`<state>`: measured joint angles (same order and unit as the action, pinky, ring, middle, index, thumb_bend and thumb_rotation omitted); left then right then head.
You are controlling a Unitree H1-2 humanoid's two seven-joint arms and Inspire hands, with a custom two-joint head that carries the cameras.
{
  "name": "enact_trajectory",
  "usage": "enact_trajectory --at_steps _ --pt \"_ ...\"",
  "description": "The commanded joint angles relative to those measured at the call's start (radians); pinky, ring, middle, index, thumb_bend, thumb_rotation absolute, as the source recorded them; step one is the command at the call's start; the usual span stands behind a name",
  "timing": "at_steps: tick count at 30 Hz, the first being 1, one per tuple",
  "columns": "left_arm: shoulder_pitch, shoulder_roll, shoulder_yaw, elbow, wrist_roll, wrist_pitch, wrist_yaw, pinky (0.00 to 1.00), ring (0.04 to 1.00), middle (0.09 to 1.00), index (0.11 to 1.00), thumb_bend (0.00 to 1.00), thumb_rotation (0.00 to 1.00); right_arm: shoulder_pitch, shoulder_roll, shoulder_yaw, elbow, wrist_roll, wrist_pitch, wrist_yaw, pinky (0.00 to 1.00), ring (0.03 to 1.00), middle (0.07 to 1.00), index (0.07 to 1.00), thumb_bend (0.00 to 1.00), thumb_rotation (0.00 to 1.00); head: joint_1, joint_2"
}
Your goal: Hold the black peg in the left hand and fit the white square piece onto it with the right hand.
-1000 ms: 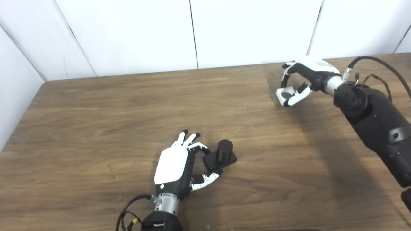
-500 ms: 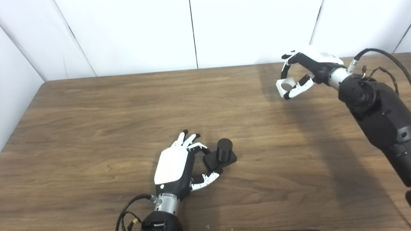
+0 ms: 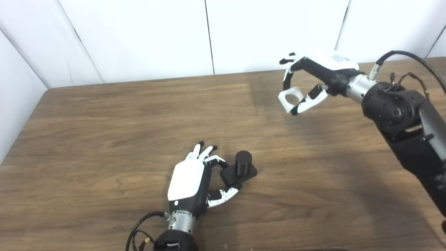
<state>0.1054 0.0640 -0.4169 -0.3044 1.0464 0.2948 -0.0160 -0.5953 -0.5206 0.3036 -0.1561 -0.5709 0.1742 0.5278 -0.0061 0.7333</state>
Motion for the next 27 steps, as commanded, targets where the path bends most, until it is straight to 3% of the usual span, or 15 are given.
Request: enact_trajectory --at_steps 1,15,27 --pt "-0.002 -0.021 0.0 -0.015 0.02 -0.006 0.018 0.95 1.0 0.911 0.588 0.54 0.42 -0.024 -0.005 -0.012 -0.058 0.011 0.008 0.015 0.83 0.965 0.9 0.49 0.52 0.14 -0.001 0.001" --pt "-0.006 -0.027 -0.002 -0.011 0.022 -0.006 0.025 0.94 1.0 0.911 0.584 0.55 0.41 0.018 0.033 0.013 -0.285 0.038 0.087 0.152 0.83 0.982 0.907 0.491 0.53 0.14 0.005 0.006" --pt "-0.009 -0.035 -0.006 -0.006 0.032 -0.002 0.025 0.94 1.0 0.913 0.586 0.54 0.42 0.035 0.062 0.011 -0.323 0.07 0.091 0.166 0.84 0.988 0.909 0.49 0.52 0.14 0.012 0.012"
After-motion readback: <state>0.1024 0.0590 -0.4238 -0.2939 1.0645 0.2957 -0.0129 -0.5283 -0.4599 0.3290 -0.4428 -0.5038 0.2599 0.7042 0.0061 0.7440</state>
